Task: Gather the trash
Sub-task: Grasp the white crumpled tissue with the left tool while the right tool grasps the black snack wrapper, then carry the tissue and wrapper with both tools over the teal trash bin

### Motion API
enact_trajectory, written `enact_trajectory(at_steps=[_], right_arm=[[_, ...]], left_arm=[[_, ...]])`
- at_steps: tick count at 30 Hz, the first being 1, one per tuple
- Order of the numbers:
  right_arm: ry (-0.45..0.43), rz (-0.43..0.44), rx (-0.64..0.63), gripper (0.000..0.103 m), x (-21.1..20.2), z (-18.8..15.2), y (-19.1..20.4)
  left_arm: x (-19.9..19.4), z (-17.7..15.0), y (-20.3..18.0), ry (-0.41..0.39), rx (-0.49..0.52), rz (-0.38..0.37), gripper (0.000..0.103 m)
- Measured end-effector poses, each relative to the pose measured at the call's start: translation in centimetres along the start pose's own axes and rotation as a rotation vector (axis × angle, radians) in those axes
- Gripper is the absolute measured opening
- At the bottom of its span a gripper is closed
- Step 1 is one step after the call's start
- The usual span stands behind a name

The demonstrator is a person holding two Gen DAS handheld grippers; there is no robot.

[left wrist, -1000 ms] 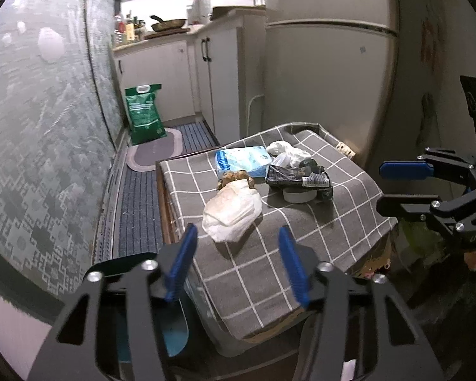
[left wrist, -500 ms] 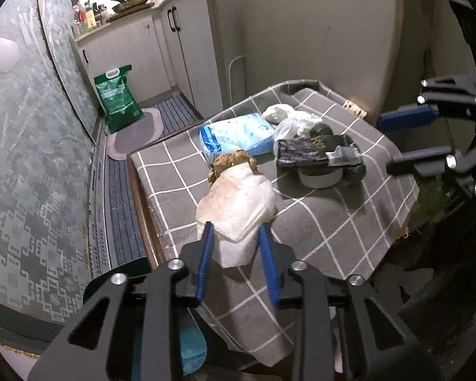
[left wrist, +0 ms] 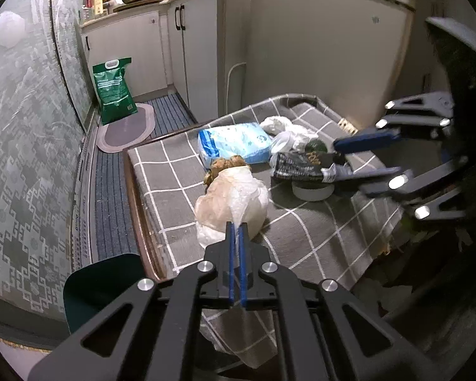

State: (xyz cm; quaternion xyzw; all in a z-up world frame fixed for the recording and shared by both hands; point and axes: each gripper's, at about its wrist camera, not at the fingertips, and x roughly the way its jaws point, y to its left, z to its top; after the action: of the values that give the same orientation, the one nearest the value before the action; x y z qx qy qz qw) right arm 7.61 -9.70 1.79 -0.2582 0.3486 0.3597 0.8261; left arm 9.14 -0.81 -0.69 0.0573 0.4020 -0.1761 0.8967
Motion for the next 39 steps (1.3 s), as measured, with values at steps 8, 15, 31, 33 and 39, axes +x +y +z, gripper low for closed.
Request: enact_trajectory(at_steps=[8, 15, 31, 33, 39], right_arm=[[0.036, -0.058, -0.017, 0.032, 2.2, 1.5, 0.9], [0.076, -0.125, 0.006, 0.033, 3.8, 2.2, 0.5], [0.025, -0.162, 0.194, 0.009, 1.0, 3.3, -2.9], [0.010, -0.178, 0.196, 0.009, 0.2, 3.6, -2.9], [-0.051, -0.182, 0.206, 0.009, -1.7, 5.3, -2.5]], left_arm=[[-2.4, -0.4, 0.6, -0.058, -0.038, -0.030, 0.003], [-3.7, -1.6, 1.7, -0.078, -0.068, -0.036, 0.003], [-4.9, -3.5, 6.4, -0.129, -0.219, -0.003, 0.003], [-5.5, -3.7, 7.1, -0.148, -0.241, -0.004, 0.003], [-6.0, -4.5, 8.7, -0.146, -0.278, 0.015, 0.003]])
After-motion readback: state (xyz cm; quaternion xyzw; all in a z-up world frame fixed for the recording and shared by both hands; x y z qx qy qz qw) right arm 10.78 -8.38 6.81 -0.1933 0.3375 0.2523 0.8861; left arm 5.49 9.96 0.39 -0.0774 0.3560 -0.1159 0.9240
